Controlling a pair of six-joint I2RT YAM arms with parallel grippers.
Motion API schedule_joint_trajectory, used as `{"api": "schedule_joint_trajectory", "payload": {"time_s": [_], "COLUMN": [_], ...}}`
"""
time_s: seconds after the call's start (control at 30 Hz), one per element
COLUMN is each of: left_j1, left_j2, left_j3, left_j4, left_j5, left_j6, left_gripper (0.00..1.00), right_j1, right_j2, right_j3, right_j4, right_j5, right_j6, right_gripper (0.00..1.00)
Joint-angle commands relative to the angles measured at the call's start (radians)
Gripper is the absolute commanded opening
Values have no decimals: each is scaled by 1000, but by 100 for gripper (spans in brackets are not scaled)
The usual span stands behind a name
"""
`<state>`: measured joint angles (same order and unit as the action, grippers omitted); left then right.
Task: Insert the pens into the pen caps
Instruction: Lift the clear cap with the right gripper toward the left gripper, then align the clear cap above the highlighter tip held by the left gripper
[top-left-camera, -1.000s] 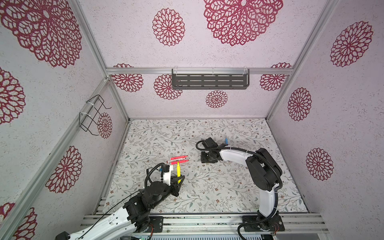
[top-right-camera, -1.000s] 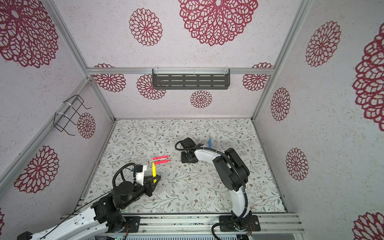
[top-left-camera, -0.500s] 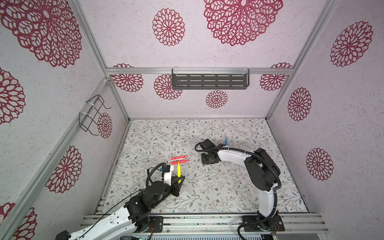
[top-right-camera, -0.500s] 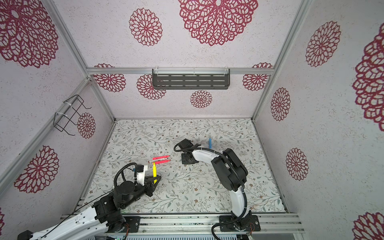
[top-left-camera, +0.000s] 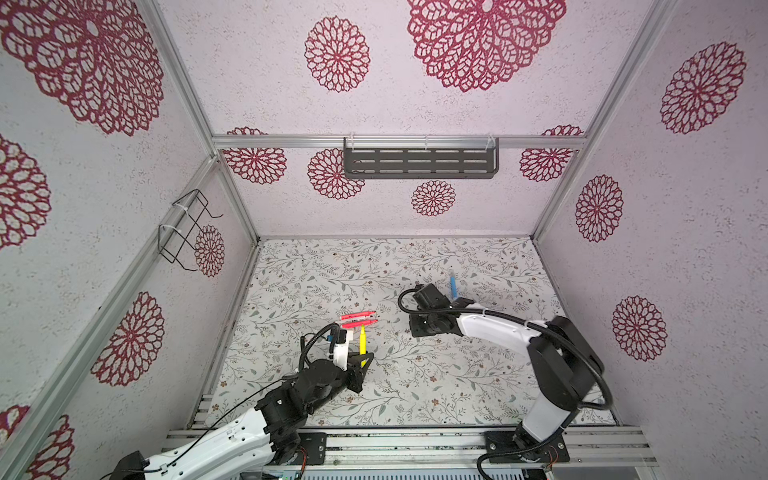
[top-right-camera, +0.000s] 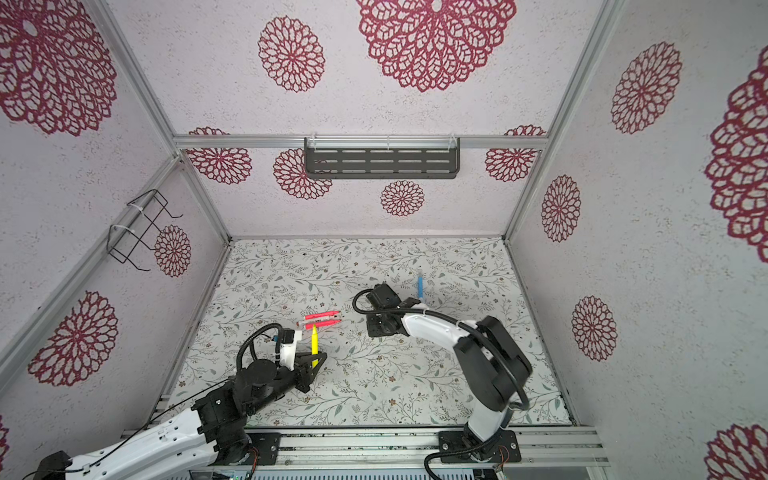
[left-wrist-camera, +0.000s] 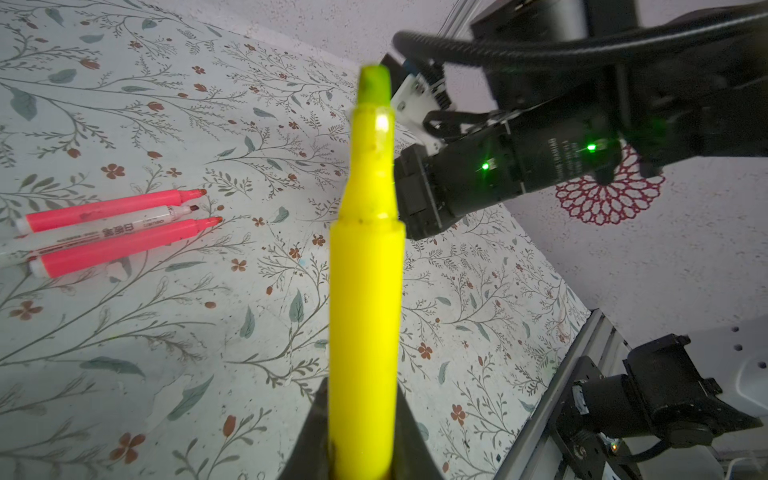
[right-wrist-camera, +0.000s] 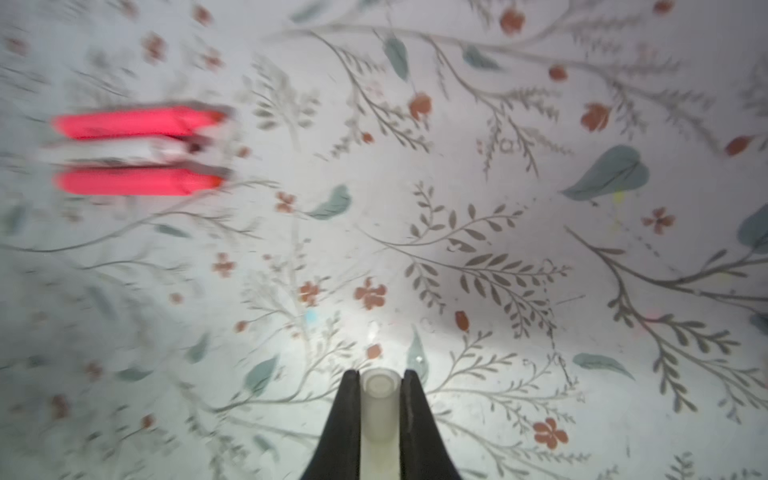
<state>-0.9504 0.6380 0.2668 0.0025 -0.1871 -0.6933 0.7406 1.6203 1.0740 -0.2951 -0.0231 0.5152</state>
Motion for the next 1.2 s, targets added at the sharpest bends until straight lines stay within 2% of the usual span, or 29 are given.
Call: {"api": "schedule_joint_trajectory", "payload": {"time_s": [0.0,0.17,0.33,0.7,0.9,1.17], "left_j1": [9,-5,-25,-48,-54,-56], "left_j2": [56,208,320,449,457,447], "left_j3": [21,33,70,130,137,141], "left_j4": [141,293,379,454,456,443], "left_j5": [45,90,104,140,135,130], "left_j6": [-27,-48,-45,-43,-43,-40], "left_gripper": [0,0,0,0,0,0], "right_j1": [3,-1,-4,-4,-4,-3], "right_j2": [-176,-367,-432,-415,-388,-364], "right_j3": [-46,-203,-280,-334,-355,-366], "right_j4": [211,513,685,869,989,1025], "right_j5": [-99,-204,-265,-294,-318,-344], "right_j6": [7,91,158,234,279,301], "right_gripper": [8,10,12,12,13,13]}}
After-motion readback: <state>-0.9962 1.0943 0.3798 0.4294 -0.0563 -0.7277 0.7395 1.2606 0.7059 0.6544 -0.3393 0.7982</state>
